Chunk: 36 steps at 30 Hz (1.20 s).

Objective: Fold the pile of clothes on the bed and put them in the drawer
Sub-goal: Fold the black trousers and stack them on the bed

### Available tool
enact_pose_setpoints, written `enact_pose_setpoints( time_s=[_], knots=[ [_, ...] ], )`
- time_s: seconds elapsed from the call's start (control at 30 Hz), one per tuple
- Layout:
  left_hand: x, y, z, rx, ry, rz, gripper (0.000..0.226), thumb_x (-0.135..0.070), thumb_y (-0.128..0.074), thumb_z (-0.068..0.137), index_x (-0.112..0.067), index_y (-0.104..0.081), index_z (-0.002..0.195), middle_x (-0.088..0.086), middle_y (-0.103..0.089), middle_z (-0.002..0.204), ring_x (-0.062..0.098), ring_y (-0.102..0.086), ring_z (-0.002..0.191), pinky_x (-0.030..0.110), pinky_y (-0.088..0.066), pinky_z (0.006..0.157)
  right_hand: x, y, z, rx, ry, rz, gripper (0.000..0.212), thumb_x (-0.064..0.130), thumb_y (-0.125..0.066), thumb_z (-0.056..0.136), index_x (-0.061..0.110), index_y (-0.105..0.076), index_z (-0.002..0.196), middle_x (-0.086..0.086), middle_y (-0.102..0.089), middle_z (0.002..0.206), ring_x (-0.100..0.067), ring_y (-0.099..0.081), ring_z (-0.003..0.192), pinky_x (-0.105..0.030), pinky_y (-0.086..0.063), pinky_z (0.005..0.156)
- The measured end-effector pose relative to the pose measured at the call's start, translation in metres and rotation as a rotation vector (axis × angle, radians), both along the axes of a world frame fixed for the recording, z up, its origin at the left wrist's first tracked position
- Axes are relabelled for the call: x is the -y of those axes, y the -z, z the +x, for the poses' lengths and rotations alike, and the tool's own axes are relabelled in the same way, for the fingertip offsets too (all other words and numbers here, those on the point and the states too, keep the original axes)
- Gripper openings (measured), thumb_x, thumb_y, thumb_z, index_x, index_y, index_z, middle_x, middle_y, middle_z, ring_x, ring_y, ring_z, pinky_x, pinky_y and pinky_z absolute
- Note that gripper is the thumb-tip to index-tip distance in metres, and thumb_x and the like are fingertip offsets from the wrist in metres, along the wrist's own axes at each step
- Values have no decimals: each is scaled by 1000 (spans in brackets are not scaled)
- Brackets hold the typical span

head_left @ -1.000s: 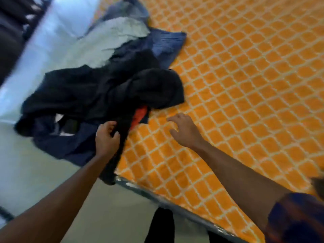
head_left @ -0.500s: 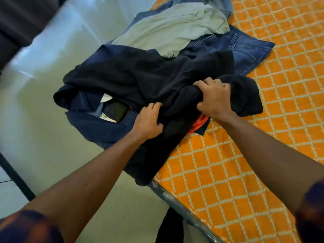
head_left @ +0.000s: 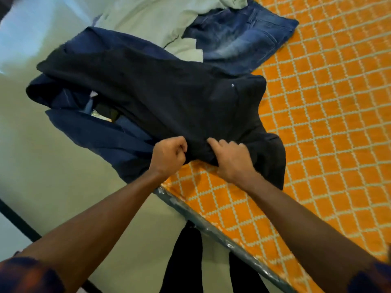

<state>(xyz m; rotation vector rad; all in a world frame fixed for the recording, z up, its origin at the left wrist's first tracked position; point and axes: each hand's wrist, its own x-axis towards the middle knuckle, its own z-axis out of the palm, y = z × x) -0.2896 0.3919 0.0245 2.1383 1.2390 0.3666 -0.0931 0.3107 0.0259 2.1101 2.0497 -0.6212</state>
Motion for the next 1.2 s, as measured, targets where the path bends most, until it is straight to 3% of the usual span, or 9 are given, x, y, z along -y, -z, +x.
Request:
enact_pose_setpoints(
  time_s=[0.2, 0.33, 0.47, 0.53, 0.6, 0.73, 0.93, 1.1, 1.2],
  knots=[
    [36, -34, 59, 56, 194, 252, 13, -9, -54, 83, -12, -66, 88, 0, -63, 79, 20, -56, 73, 39, -48, 65, 75, -14, -7, -72, -218, -332, 81, 27, -63, 90, 29, -18, 158, -6, -51, 135, -33, -56, 117, -44, -47, 89],
    [38, -33, 112, -187, 288, 17, 58, -43, -63, 84, -23, -50, 137, 1, -58, 131, 25, -52, 122, 49, -46, 97, 113, -13, 28, -227, -347, -663, 104, 44, -79, 82, 43, -9, 160, -4, -43, 136, -28, -52, 119, -40, -43, 88],
    [45, -9, 161, -458, 515, -107, 92, -62, -65, 82, -33, -18, 156, 3, -25, 162, 26, -19, 151, 59, -20, 117, 151, -5, 71, -785, 348, -328, 50, 46, -81, 82, 26, -70, 126, 11, -63, 106, -5, -62, 96, -30, -47, 86],
    [44, 6, 184, -499, 552, -111, 100, -67, -66, 79, -35, -12, 157, 4, -19, 164, 26, -17, 152, 62, -15, 119, 170, 12, 93, -516, 667, -22, 55, 46, -82, 78, 28, -66, 127, 1, -63, 115, -20, -63, 106, -36, -50, 89],
    [30, 17, 201, -498, 482, -166, 109, -75, -68, 73, -36, -11, 157, 3, -23, 163, 29, -25, 149, 63, -21, 116, 184, 28, 107, -368, 898, -68, 77, 59, -82, 72, 35, -50, 139, -2, -53, 130, -28, -55, 119, -44, -50, 96],
    [-10, 35, 223, -578, 345, -281, 129, -82, -74, 57, -25, -17, 157, 7, -33, 160, 32, -38, 143, 54, -37, 111, 192, 39, 116, -801, 1098, -317, 81, 51, -85, 76, 28, -42, 141, 4, -51, 135, -25, -55, 120, -37, -48, 88],
    [-26, 20, 238, -447, 400, -488, 37, -33, -85, 78, -14, -68, 104, 5, -67, 101, 23, -63, 99, 32, -49, 75, 205, 54, 128, -1137, 1137, -310, 86, 37, -96, 65, 23, -54, 139, 6, -62, 136, -21, -59, 125, -41, -52, 99],
    [-33, -10, 210, -114, 252, -624, 19, -11, -78, 85, -18, -71, 101, -12, -73, 81, 0, -68, 73, 21, -58, 74, 223, 41, 140, -1294, 906, -375, 92, 25, -96, 66, 32, -50, 145, 10, -63, 138, -13, -60, 127, -43, -50, 105],
    [-31, -40, 187, -49, 250, -577, 14, -15, -75, 89, -17, -71, 102, -6, -75, 89, 2, -69, 79, 22, -57, 74, 224, 27, 150, -1112, 694, -460, 96, 28, -96, 66, 38, -45, 147, 16, -62, 137, -10, -60, 124, -38, -49, 102]
  ],
)
